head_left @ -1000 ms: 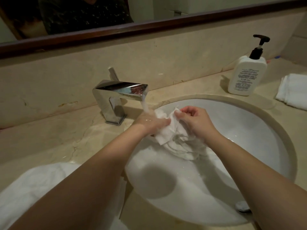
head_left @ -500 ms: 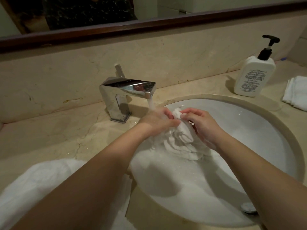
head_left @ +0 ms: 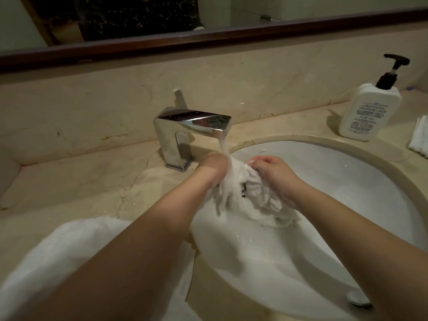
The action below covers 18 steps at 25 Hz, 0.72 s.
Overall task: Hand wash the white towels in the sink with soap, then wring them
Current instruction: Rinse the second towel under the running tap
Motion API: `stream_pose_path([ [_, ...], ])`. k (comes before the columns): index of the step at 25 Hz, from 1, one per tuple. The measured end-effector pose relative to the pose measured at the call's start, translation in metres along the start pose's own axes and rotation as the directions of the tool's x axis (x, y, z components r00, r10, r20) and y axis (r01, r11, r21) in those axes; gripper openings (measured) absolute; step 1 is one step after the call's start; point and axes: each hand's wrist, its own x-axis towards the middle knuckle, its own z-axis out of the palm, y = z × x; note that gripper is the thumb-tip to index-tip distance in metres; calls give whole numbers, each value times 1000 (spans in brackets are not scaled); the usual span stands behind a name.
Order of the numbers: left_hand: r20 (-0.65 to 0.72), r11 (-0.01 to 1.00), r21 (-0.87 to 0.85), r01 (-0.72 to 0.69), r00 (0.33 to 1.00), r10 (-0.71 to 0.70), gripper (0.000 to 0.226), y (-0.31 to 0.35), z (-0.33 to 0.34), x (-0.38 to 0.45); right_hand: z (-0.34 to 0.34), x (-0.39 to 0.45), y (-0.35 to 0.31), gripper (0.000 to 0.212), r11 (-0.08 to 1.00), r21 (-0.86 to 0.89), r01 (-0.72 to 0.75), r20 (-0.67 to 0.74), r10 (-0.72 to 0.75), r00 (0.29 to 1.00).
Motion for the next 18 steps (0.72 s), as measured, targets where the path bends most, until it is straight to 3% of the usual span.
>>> stream_pose_path([
  [3, 40, 1000, 24, -11, 999, 10, 40, 1, 3, 2, 8, 4, -13, 35, 999, 39, -32, 63, 29, 998],
  [7, 124, 987, -137, 89, 990, -72, 26, -4, 3, 3, 15, 2, -9, 38, 983, 157, -94, 164, 68, 984],
  [9, 78, 995, 99, 29, 996, -37, 29, -8, 4, 6, 11, -1, -3, 34, 963, 215, -160, 221, 112, 969],
  [12, 42, 916, 376, -139, 990, 133, 34, -8, 5, 7, 0, 3, 4, 23, 954, 228, -195, 253, 135, 958],
  [15, 108, 934, 280, -223, 974, 200, 33, 0, 3, 6, -4, 3, 7, 23, 941, 287, -178, 279, 95, 955],
  [18, 229, 941, 264, -212, 961, 153, 24, -2, 0, 7, -1, 2, 7, 27, 949, 298, -105, 207, 43, 977],
])
